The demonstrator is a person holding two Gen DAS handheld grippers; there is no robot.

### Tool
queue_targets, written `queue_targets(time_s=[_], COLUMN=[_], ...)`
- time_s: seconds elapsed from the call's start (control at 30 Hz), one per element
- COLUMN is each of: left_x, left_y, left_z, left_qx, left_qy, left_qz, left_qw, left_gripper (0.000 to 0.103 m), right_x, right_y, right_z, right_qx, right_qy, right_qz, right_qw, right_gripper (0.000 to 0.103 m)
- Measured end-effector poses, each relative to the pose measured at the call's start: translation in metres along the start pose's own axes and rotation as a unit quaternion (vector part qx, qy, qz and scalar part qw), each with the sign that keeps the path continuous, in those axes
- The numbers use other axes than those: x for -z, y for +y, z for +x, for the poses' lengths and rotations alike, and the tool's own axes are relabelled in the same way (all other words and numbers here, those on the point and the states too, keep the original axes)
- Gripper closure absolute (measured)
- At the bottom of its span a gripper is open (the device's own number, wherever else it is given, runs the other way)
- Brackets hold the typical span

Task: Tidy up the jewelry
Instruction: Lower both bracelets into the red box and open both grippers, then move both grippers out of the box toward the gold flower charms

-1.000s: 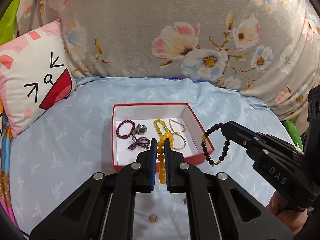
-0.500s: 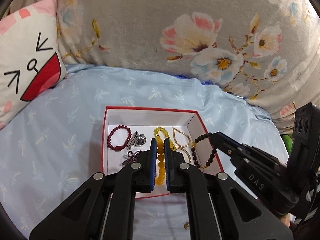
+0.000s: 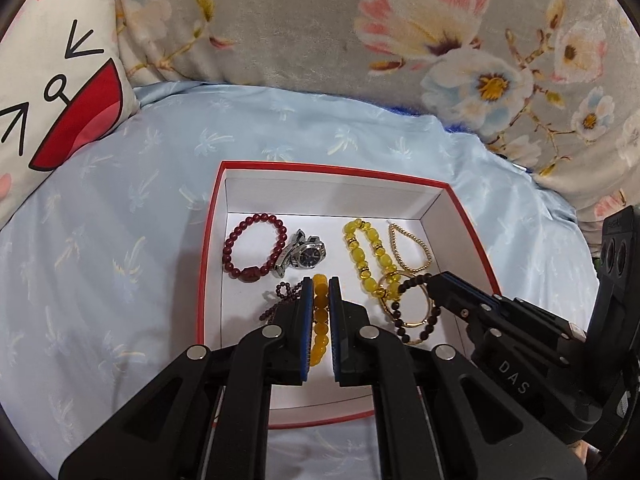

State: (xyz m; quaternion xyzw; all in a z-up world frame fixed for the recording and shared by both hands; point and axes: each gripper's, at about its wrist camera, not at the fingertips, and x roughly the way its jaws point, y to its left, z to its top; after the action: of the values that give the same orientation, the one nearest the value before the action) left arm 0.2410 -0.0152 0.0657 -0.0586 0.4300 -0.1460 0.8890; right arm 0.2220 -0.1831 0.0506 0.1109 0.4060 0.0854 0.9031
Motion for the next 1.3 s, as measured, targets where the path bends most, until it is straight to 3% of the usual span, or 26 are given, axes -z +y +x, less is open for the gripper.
queue_targets(time_s=[0.07, 0.17, 0.23, 0.27, 0.3, 0.43, 0.67, 1.07, 1.3], left_x=[0.000, -0.002, -0.003, -0.003, -0.002, 0.007, 0.050, 0.137, 0.167], left_y=[0.001, 0.002, 0.002, 0.003, 0.003, -0.003, -0.008, -0.006, -0.010], left_z=[0.000, -0.004, -0.011, -0.016, -0.023, -0.050, -0.081, -0.086, -0.081], left_qx=[-0.010, -0.010, -0.013, -0.015, -0.019, -0.032, -0.052, -0.074, -0.073], left_qy=[-0.005, -0.009, -0.015, -0.022, -0.034, -0.061, -0.069, -0.019, 0.004], left_qz=[-0.003, -0.006, -0.009, -0.011, -0.014, 0.003, 0.021, 0.030, 0.041], left_qw=[0.9999, 0.9999, 0.9998, 0.9996, 0.9991, 0.9976, 0.9961, 0.9966, 0.9965], left_gripper=[0.095, 0.091, 0.079, 0.061, 0.055, 0.054, 0.054, 0.054, 0.054], right_x=[-0.001, -0.003, -0.004, -0.005, -0.003, 0.007, 0.049, 0.129, 0.160], right_y=[-0.001, -0.001, 0.000, 0.000, 0.002, 0.008, 0.008, 0.008, 0.002], right_z=[-0.002, -0.014, -0.026, -0.034, -0.043, -0.072, -0.103, -0.118, -0.114], right_qx=[0.011, 0.029, 0.031, 0.032, 0.034, 0.039, 0.032, 0.039, 0.045], right_qy=[-0.009, -0.028, -0.044, -0.053, -0.063, -0.085, -0.079, -0.037, -0.012], right_qz=[-0.001, -0.006, -0.007, -0.008, -0.010, -0.024, -0.014, 0.001, 0.012], right_qw=[1.000, 0.999, 0.999, 0.998, 0.997, 0.995, 0.996, 0.999, 0.999], right_gripper=[0.093, 0.079, 0.066, 0.063, 0.057, 0.056, 0.056, 0.056, 0.056])
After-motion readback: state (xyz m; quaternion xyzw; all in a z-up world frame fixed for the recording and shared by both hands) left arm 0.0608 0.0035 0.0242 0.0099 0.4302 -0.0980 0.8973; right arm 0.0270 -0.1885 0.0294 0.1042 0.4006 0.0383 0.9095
